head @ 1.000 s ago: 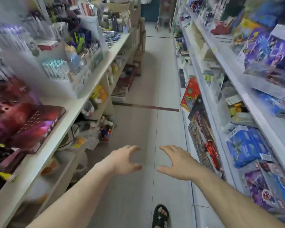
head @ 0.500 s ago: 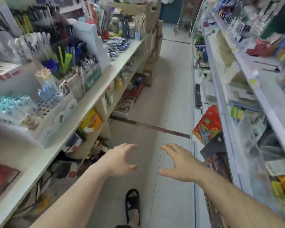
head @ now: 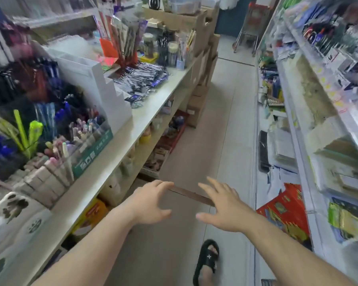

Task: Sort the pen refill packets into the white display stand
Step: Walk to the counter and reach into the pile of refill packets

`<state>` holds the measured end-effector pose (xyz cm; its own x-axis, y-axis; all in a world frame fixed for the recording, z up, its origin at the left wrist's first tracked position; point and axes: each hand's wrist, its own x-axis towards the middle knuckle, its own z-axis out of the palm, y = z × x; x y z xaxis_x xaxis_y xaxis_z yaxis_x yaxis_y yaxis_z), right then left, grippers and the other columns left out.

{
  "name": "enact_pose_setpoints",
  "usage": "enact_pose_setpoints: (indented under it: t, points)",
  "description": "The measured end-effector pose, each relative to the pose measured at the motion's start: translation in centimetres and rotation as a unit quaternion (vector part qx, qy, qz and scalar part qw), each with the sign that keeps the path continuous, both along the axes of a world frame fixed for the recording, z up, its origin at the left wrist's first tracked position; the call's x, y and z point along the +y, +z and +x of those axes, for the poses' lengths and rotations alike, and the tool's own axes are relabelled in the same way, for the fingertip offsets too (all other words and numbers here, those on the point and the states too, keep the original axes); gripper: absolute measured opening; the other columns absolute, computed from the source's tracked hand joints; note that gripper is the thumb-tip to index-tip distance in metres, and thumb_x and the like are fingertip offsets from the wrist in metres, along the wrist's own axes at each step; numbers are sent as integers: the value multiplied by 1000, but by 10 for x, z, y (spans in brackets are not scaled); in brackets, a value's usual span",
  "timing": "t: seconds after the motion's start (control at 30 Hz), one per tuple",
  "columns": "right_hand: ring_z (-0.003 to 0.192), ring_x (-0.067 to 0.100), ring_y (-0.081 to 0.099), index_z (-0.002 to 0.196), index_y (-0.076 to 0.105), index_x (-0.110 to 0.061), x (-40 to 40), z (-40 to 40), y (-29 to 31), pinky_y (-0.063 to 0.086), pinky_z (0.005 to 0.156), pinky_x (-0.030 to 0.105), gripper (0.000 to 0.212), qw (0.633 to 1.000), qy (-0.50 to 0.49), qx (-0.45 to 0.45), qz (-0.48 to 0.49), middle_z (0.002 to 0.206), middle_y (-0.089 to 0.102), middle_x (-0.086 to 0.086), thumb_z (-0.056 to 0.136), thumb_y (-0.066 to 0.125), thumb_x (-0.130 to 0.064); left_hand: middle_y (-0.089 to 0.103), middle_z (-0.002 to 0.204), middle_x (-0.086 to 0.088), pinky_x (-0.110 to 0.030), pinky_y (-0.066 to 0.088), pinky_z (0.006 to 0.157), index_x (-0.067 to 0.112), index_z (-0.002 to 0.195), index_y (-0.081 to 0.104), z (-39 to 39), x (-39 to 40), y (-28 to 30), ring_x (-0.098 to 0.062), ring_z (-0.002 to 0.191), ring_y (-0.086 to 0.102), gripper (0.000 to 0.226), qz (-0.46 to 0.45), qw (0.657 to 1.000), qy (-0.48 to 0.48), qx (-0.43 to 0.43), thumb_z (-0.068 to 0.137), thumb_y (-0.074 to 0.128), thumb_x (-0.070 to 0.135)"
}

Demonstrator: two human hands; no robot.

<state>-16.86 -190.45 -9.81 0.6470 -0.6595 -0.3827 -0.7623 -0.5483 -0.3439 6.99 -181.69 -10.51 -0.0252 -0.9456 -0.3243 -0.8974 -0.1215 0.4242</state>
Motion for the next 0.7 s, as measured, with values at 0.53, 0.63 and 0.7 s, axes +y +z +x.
enact_pose_setpoints:
  t: [0.53, 0.63, 0.7]
  points:
    - [152, 18, 1, 158, 6, -36, -366, 153, -4, 6, 121, 44, 89, 973, 227, -20, 32, 166, -4, -7, 87, 48, -71, 10, 162, 9, -33, 22, 120, 32, 156, 11, 79, -265, 22, -13, 147, 15, 100, -3, 975, 220, 22, 77, 69, 53]
    - [152, 18, -2, 158, 6, -36, -405, 197, -10, 5, 122, 42, 87, 966, 256, -19, 27, 166, -4, -7, 89, 46, -71, 1, 164, 7, -33, 17, 119, 33, 157, 7, 109, -295, 12, -14, 150, 7, 103, -19, 968, 249, 28, 78, 71, 52]
    - [152, 18, -3, 158, 6, -34, -428, 227, -12, 6, 122, 42, 84, 965, 261, -17, 19, 166, -5, -5, 92, 45, -68, -4, 164, 7, -37, 16, 120, 35, 156, 4, 133, -317, 2, -17, 151, 3, 105, -28, 963, 267, 34, 77, 70, 55]
